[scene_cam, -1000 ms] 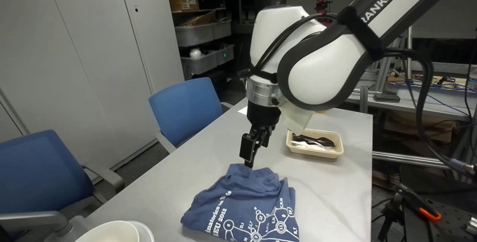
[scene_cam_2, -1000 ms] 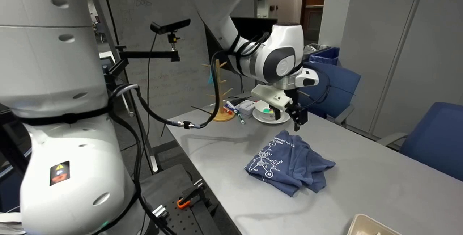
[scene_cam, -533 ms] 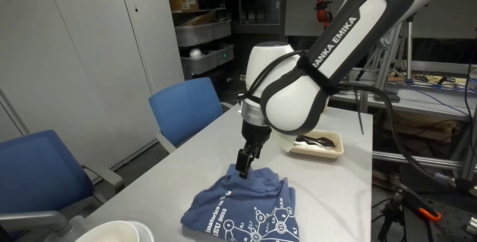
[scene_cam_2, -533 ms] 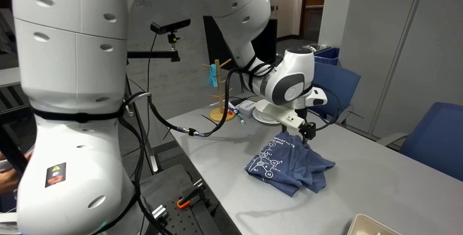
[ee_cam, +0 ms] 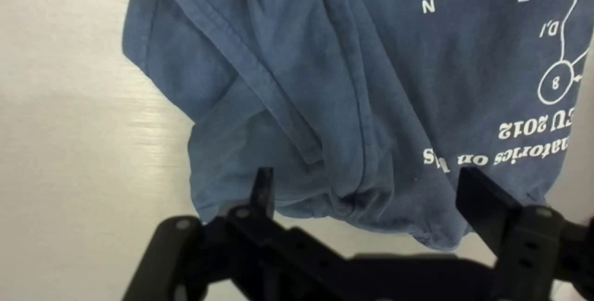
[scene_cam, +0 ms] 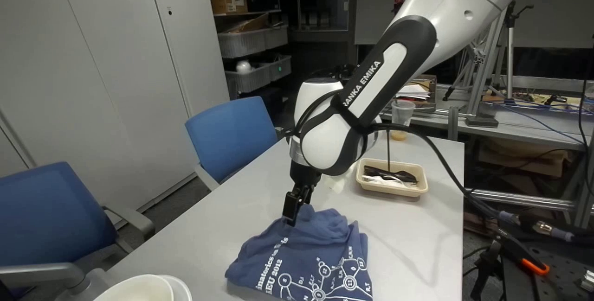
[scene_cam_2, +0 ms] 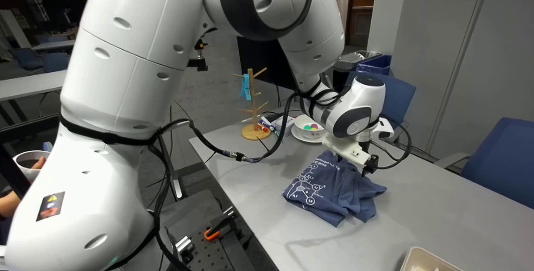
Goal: Unfold the shirt
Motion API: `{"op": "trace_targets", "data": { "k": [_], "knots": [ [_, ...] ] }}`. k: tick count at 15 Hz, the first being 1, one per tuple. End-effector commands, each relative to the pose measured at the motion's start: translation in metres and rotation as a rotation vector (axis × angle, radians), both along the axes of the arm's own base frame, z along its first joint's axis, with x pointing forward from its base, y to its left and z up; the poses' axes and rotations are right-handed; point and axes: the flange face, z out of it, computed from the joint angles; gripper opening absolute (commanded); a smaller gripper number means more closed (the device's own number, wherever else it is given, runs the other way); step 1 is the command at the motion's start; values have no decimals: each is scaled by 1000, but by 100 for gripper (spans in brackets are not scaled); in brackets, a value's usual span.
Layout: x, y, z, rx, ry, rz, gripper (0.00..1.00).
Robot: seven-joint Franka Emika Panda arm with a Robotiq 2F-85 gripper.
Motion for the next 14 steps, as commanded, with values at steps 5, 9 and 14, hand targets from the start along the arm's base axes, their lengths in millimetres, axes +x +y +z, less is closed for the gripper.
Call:
{"op": "trace_targets", "data": {
  "k": [5,9,14],
  "knots": [
    [43,9,-34,70,40,41,88],
    [46,6,-47,76,78,39,53],
    [48,9,-45,68,92,51,20]
  ]
}}
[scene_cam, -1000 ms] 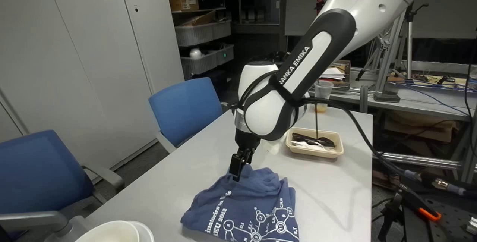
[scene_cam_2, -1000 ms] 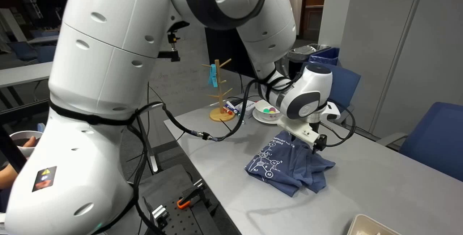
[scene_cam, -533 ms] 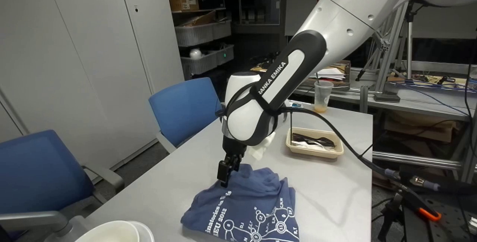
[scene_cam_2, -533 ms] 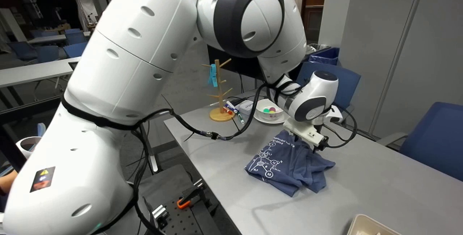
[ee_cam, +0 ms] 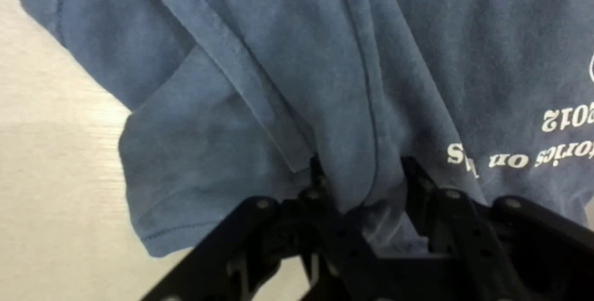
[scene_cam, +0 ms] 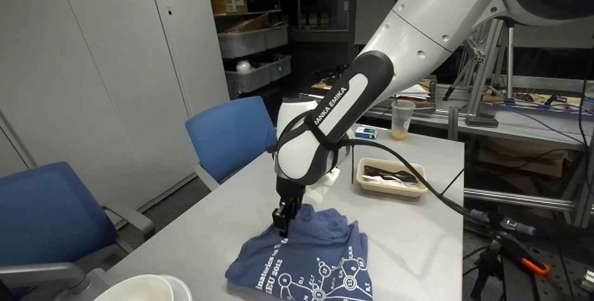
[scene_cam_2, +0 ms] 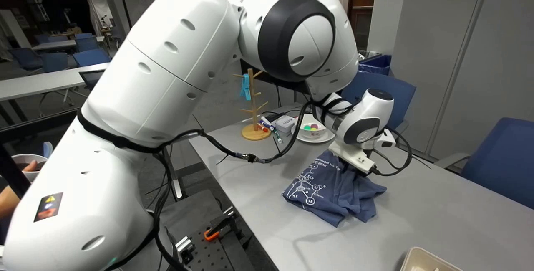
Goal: Unfold the shirt
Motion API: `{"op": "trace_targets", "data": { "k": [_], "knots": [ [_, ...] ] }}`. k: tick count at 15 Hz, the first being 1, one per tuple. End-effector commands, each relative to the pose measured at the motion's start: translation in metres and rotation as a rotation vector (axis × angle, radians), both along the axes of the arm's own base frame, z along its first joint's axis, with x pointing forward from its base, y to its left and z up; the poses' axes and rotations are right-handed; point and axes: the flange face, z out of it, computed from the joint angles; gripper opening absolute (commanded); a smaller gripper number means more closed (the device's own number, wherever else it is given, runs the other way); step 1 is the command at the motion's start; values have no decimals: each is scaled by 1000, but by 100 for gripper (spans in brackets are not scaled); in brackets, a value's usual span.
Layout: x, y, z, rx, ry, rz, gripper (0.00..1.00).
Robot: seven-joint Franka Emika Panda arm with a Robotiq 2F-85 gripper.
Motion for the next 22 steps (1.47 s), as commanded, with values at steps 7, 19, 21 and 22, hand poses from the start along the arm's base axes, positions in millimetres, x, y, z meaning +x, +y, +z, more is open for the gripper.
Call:
{"op": "trace_targets", "data": {
  "k": [7,19,21,22],
  "knots": [
    [11,41,48,-1,-16,131,2],
    [-38,244,143,150,5,493,2],
    [-49,267,138,176,31,512,2],
    [-54,276,132,187,58,519,2]
  ]
}}
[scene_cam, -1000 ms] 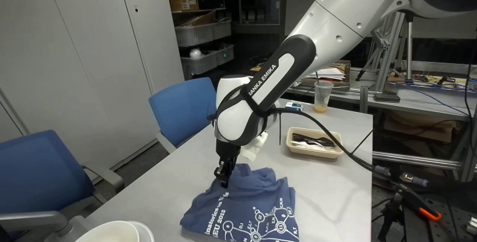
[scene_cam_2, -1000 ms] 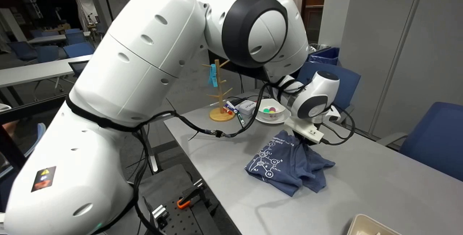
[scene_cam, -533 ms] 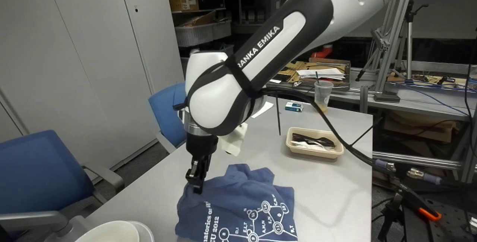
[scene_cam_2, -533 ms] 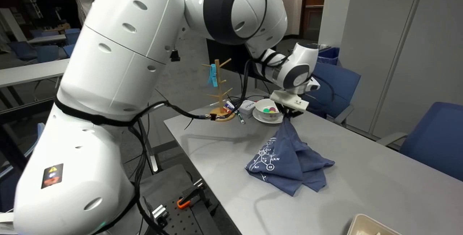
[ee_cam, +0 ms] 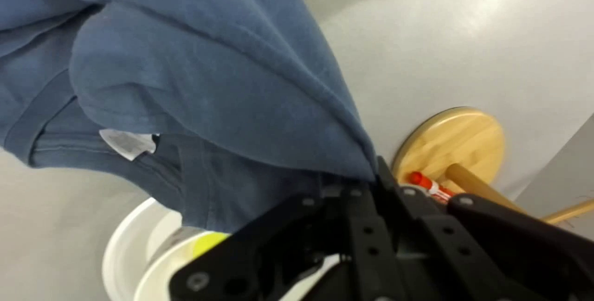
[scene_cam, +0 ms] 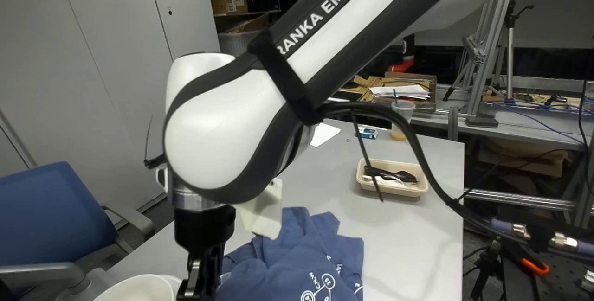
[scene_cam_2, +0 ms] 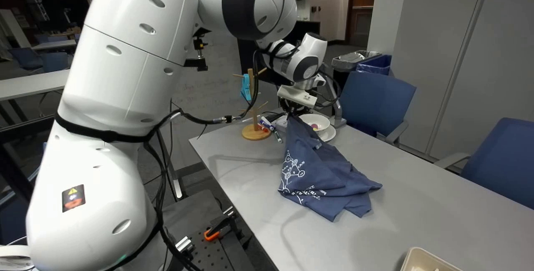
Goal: Unfold the shirt
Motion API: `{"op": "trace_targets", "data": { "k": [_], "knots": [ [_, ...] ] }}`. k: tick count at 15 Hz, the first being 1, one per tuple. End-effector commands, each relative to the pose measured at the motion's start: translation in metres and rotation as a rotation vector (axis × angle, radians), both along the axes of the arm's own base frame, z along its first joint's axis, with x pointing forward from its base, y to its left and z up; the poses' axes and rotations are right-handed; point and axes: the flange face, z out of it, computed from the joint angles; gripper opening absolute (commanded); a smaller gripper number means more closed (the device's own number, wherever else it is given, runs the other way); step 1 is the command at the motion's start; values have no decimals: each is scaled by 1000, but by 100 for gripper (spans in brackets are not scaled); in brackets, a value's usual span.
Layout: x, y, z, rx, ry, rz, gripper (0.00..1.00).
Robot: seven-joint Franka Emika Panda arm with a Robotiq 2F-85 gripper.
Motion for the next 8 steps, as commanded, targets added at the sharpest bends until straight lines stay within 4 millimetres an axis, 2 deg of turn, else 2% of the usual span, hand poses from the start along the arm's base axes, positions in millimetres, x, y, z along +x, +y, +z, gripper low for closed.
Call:
{"op": "trace_targets", "data": {
  "k": [1,2,4,8],
  "knots": [
    [-14,27,-12,20,79,39,2],
    [-19,32,-19,3,98,47,33],
    [-26,36,-32,-19,131,68,41],
    [-28,36,-35,-15,164,73,72]
  ]
}}
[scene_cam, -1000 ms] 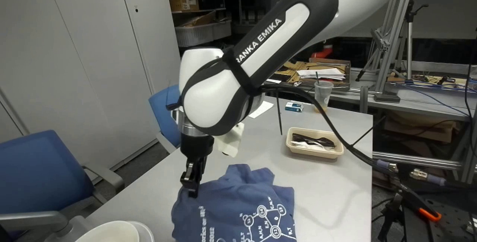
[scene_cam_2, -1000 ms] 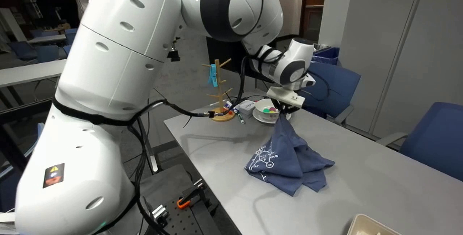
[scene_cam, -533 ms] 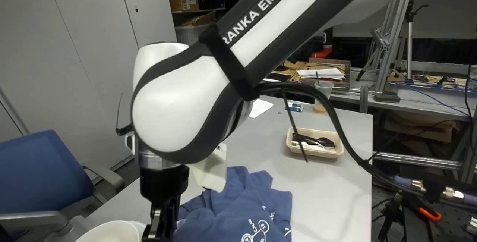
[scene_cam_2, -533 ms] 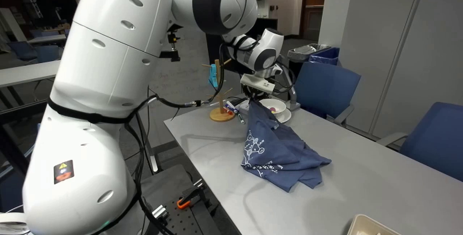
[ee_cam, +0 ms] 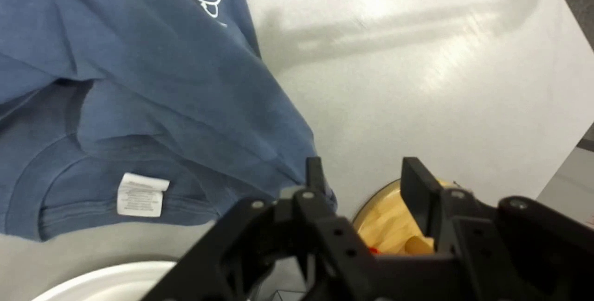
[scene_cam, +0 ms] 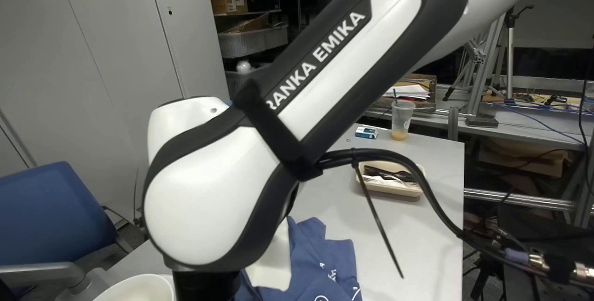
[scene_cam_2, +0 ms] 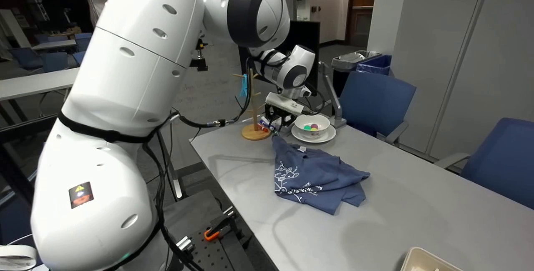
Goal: Unfold the shirt
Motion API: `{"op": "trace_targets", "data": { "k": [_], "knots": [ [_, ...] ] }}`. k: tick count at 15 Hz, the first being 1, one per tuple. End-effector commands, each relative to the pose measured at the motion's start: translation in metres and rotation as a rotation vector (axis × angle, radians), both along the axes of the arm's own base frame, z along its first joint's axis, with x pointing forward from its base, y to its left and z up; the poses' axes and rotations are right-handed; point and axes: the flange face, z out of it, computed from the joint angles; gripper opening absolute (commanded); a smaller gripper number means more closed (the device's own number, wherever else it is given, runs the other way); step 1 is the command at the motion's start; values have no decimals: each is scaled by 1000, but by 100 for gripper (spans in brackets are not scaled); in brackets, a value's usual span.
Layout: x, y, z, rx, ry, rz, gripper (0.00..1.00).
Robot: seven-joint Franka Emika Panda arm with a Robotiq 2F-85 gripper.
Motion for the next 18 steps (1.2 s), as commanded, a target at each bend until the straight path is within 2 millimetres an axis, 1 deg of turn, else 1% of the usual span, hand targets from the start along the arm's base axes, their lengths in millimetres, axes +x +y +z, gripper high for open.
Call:
{"op": "trace_targets", "data": {
  "k": [1,2,4,6,8,11,13,15,16,18],
  "knots": [
    [7,-3,5,-1,31,-7,79],
    [9,-7,5,-6,28,-8,87],
    [19,-23,4,-22,19,-27,100],
    [32,-48,1,-41,14,-68,100],
    [44,-80,-5,-62,13,-123,100],
    [59,-127,-21,-114,14,-225,100],
    [63,-155,-35,-162,25,-314,100],
    [64,-176,-48,-216,40,-404,100],
    [63,-183,-55,-238,54,-457,100],
    [63,-191,-67,-258,78,-517,98]
  ]
}}
